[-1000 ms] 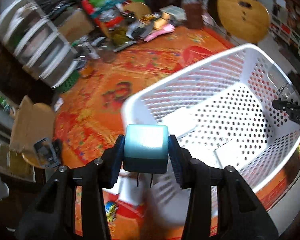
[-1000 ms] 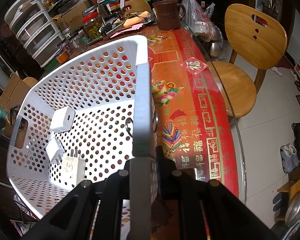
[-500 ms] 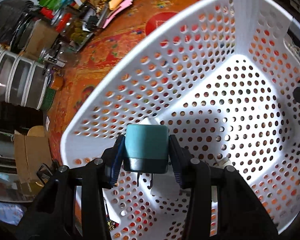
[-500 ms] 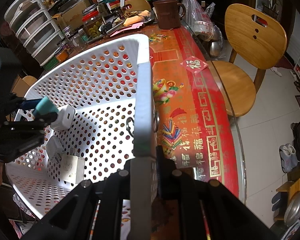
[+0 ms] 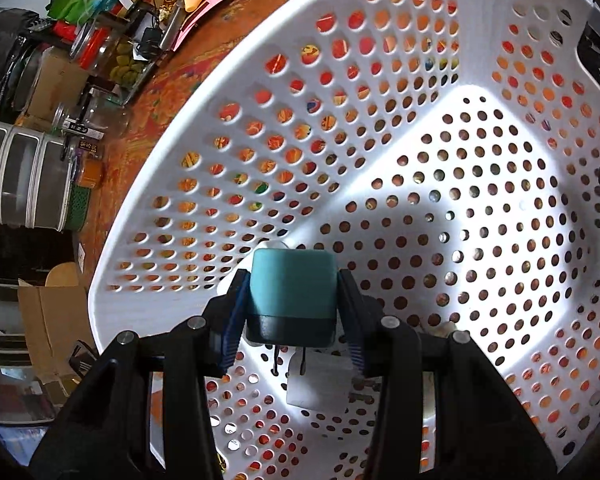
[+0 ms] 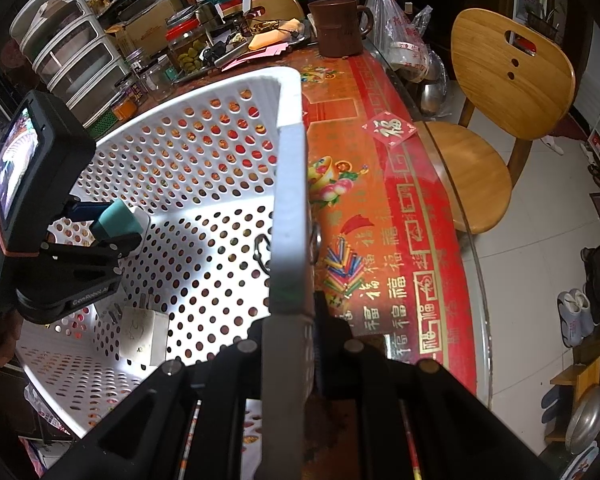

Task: Organize rigid objects
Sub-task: 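Grasp the teal charger with the left tool and carry it into the basket, then open the left tool to drop the teal charger, return to the table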

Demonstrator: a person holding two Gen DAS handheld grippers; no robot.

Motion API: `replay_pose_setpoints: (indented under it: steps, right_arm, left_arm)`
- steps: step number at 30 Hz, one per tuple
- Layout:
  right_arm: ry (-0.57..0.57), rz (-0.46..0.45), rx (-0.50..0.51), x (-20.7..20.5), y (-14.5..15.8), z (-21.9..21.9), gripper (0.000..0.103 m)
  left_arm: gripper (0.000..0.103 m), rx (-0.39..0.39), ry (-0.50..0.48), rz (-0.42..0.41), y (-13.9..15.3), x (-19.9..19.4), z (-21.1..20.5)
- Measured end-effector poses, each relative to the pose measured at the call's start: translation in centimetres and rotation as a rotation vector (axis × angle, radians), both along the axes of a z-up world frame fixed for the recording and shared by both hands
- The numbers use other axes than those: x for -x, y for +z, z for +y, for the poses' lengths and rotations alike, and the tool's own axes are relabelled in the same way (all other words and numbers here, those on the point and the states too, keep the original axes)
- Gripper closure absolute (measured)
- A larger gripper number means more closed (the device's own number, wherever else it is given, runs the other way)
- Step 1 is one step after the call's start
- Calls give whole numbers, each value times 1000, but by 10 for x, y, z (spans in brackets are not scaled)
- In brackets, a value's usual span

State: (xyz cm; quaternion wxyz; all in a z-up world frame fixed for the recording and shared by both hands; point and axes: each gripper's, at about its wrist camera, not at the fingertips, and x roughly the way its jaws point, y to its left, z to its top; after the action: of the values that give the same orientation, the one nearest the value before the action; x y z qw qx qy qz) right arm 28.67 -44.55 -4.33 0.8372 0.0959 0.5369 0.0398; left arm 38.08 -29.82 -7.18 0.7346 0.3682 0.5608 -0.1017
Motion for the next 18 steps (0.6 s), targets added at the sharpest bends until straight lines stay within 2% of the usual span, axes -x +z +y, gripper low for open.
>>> replay_pose_setpoints:
  steps: [5,7,8,9,11,13,18]
  right_arm:
    - [0,0,0,0,0,0,93]
    - [-1,0,-1,0,0,0,93]
    - [-1,0,-1,0,0,0,92]
    - [-1,0,-2,0,0,0,92]
    - [-1,0,-1,0,0,0,92]
    - [0,0,-1,0,0,0,92]
    - [-2,-2,-4,-1,1,1,92]
  left_arm:
    - [61,-10,0,-5,-2,-2,0]
    - [58,-8,0,-6,-1,-1,0]
    - [48,-12,0,-13,0,0,0]
    - [34,-12,-3,-19,1,1,0]
    - [21,0,-25,-38,8,6,1]
    - [20,9,-31,-65,18,11,5]
    - [16,100,-8,-137,68,26,41]
